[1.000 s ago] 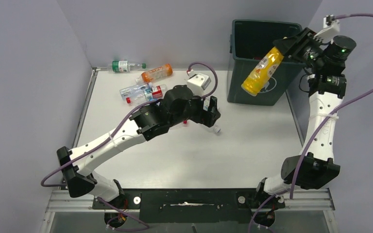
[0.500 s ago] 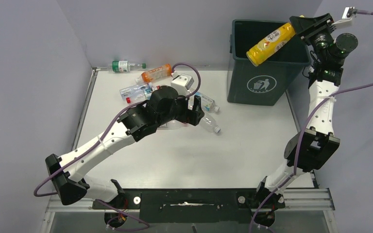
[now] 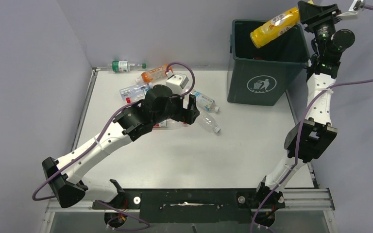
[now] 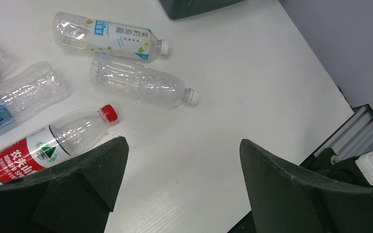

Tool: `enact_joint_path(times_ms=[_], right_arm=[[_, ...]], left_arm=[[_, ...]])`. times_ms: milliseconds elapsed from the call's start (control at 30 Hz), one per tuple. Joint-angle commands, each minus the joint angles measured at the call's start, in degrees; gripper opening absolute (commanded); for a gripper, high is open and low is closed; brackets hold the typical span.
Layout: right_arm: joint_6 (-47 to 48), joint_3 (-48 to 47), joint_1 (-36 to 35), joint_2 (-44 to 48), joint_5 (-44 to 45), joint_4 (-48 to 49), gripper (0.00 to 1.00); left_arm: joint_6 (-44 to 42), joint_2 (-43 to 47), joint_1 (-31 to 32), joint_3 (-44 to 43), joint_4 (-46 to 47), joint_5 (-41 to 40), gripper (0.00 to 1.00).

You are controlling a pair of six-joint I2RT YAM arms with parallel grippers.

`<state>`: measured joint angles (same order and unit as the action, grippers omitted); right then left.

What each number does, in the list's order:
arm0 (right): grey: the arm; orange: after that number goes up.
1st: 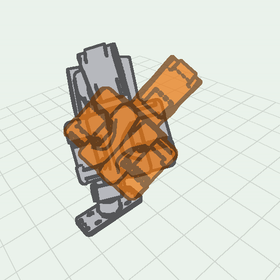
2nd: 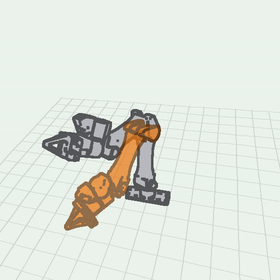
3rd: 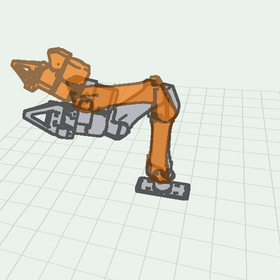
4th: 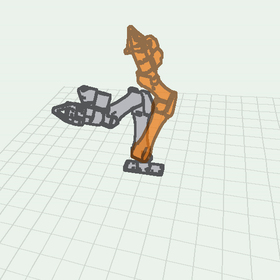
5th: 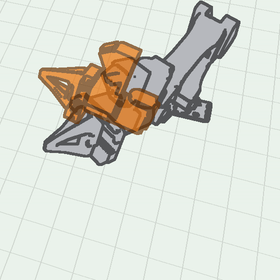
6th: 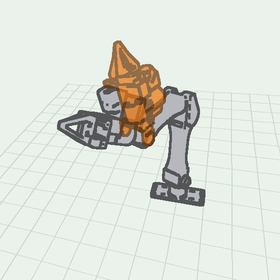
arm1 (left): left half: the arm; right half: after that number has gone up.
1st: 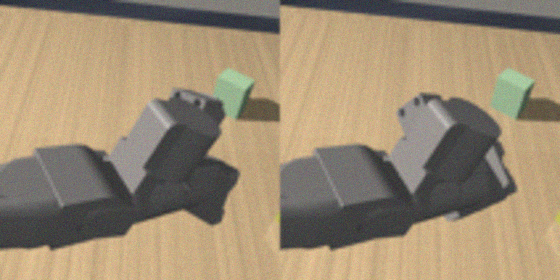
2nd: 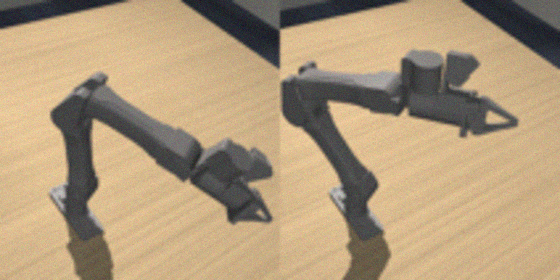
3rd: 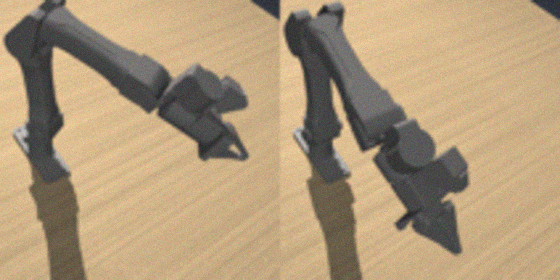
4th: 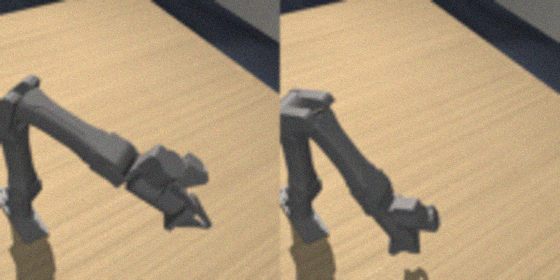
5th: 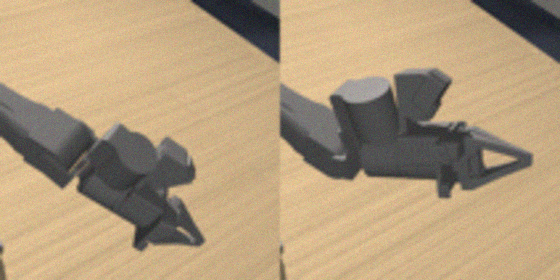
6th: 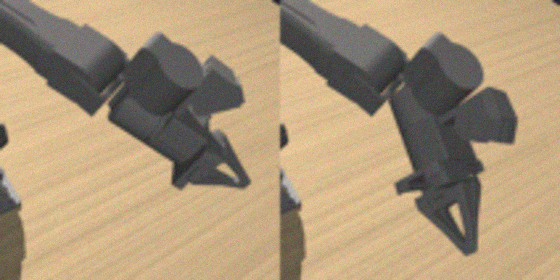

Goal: Put the plastic bottles in the bin
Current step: Place the plastic bottle in the trash bin.

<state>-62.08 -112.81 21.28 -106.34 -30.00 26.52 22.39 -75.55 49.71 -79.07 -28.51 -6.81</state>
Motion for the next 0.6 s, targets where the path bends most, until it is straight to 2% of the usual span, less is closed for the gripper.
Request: enact_joint_path(times_ms=[0,167,267,367,500,567], right_arm=[[8.74,-3.2,-2.33,-1.04,2.57,-1.4,0.41],[21.92,-4.49,-6.02,-2.04,5.33,-10.25,0.51],[29.28,-6.13,-7.71,-3.46,6.99,-16.26,0.69],[34.86,-5.04,-9.08,-2.87,8.06,-20.05,0.99],[42.41,3.83,-10.99,4.17,11.73,-22.67,0.98],[45.23,12.24,-11.92,10.55,13.58,-21.01,0.98]], left_arm=[[-1.08,1.02,-0.74,-0.07,2.62,1.5,0.86],[-1.04,1.08,-1.01,0.69,3.31,2.14,0.86],[-1.0,1.35,-1.18,1.47,3.76,2.43,0.86],[-0.77,1.9,-1.41,2.34,4.18,2.79,0.86],[-0.51,2.82,-1.57,3.37,4.76,3.18,0.86],[-0.37,3.46,-1.56,4.0,5.14,3.6,0.86]])
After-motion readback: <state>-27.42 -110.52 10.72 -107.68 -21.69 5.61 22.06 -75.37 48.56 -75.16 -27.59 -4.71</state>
